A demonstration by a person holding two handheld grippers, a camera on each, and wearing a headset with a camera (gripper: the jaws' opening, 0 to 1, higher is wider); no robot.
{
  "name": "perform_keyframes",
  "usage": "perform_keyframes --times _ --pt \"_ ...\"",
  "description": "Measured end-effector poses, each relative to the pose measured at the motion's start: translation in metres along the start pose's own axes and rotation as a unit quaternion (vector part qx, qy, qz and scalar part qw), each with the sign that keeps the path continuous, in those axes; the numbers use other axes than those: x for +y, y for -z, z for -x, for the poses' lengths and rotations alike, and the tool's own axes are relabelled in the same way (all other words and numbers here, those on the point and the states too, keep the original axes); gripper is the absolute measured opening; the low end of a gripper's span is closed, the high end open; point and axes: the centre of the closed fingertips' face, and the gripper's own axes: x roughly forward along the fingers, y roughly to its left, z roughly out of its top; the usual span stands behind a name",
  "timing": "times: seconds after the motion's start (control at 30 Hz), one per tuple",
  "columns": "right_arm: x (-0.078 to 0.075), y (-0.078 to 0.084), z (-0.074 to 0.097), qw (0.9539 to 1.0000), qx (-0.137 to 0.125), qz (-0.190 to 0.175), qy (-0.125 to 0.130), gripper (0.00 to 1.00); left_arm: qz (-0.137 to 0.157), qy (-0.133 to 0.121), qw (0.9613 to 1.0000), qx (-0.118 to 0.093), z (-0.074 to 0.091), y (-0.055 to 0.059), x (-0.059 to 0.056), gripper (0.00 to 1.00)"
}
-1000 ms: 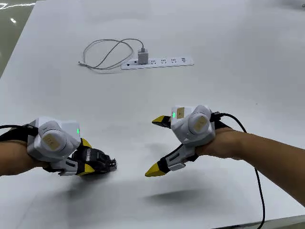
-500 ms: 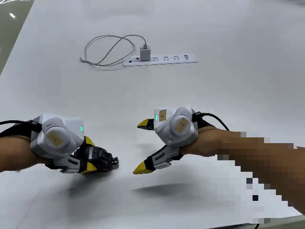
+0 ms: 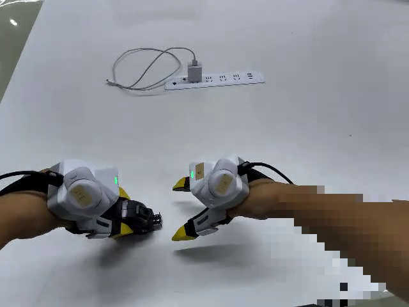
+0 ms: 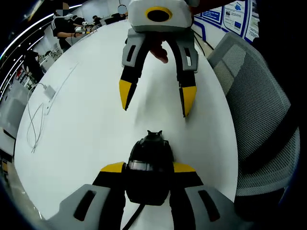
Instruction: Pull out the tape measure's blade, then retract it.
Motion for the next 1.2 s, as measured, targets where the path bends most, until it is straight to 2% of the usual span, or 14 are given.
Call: perform_keyframes --times 0.17,0.43,0.53,0.6,0.67,0.7,0.8,0.9,1.07,1.1,1.13,1.2 --pt "-0.003 -0.003 -0.010 1.0000 0.000 -0.001 -0.003 0.44 0.014 0.002 0.9998 -0.013 0.000 0.000 0.001 0.31" --pt "0.002 -0.003 -0.028 0.9998 0.011 0.000 -0.019 0.30 0.008 0.005 0.9998 -0.019 -0.001 0.000 0.002 0.31" --pt "0.006 -0.003 -0.034 0.9994 0.015 -0.008 -0.031 0.26 0.010 0.004 0.9998 -0.019 -0.001 0.000 0.002 0.31" --pt "0.009 0.001 -0.038 0.9986 0.021 -0.031 -0.037 0.27 0.008 0.005 0.9998 -0.019 -0.001 0.000 0.002 0.31" --pt "0.007 0.001 -0.040 0.9991 0.025 -0.012 -0.031 0.20 0.008 0.006 0.9998 -0.019 -0.001 0.000 0.002 0.31" --pt "0.007 -0.001 -0.041 0.9993 0.018 -0.013 -0.031 0.17 0.008 0.006 0.9998 -0.020 -0.001 0.000 0.002 0.31" --pt "0.006 -0.002 -0.041 0.9995 0.022 -0.003 -0.024 0.13 0.007 0.006 0.9998 -0.020 -0.001 0.000 0.002 0.31" --pt "0.007 -0.003 -0.044 0.9993 0.027 0.012 -0.022 0.12 0.006 0.005 0.9998 -0.019 -0.001 0.000 0.001 0.31" --pt "0.009 -0.001 -0.044 0.9992 0.037 0.007 -0.016 0.12 0.002 0.006 0.9998 -0.020 -0.001 0.000 0.000 0.31" --pt "0.008 -0.001 -0.043 0.9992 0.036 0.004 -0.016 0.11 0.001 0.006 0.9998 -0.020 -0.001 0.000 0.000 0.31" --pt "0.009 -0.001 -0.043 0.9986 0.034 0.033 -0.022 0.10 0.001 0.005 0.9998 -0.019 -0.001 0.001 0.001 0.31" --pt "0.009 0.001 -0.042 0.9992 0.027 0.024 -0.017 0.09 0.002 0.005 0.9998 -0.020 -0.001 0.001 0.001 0.31"
